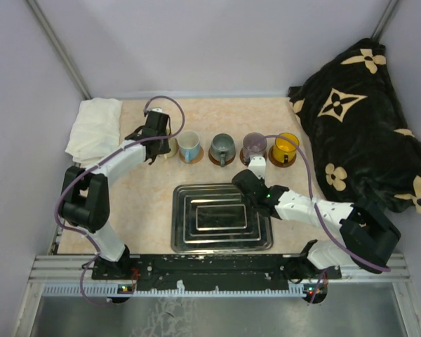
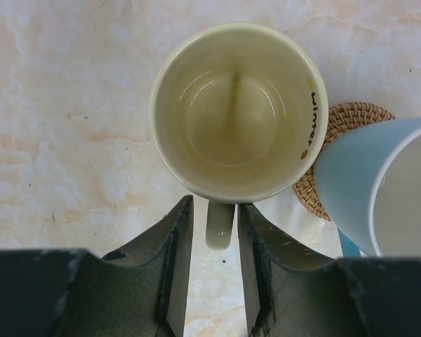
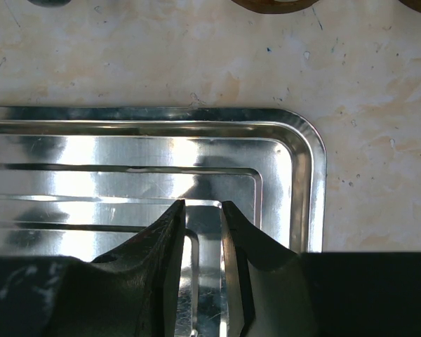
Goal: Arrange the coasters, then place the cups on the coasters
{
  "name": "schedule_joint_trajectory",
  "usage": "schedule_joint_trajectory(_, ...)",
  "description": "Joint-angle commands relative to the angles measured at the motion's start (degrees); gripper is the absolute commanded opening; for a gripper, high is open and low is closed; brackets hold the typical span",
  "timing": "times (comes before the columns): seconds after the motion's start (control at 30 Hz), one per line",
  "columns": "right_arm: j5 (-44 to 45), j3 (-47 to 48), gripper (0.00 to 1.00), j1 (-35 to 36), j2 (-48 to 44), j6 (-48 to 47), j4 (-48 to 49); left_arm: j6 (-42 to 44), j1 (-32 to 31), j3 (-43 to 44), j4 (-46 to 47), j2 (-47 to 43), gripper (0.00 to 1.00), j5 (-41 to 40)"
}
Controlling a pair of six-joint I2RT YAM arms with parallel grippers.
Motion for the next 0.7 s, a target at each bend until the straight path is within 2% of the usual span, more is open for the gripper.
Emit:
schedule_joint_trajectory(0.0, 2.36, 0.17, 0.29, -0.65, -0.01, 1.36, 1.15, 0.66, 0.99, 1.08, 2.34, 1.17, 0.36, -0.63)
schedule_joint_trajectory(0.27, 2.47, 0.17, 0.29, -0.63, 0.18, 1.59, 0.98, 0.51, 1.17, 0.62, 3.03, 2.49, 0.28, -0.07)
schedule_joint_trajectory(0.37, 2.36, 0.17, 0.29, -0.65, 0.48, 1.56, 1.11, 0.20, 1.12, -0.09, 3.65, 3.06, 0.17, -0.53)
schedule_joint_trajectory(0.47, 2.28, 0.39, 0.29, -0.67, 0.91, 1.50, 1.02, -0.84, 1.15, -0.46, 3.60, 2.81, 0.01, -1.13)
schedule_joint_trajectory(0.67, 2.13, 0.35, 0.29, -0.68, 1.14, 1.59, 1.23, -0.79, 1.13, -3.86, 8.03, -1.49, 0.00, -3.12)
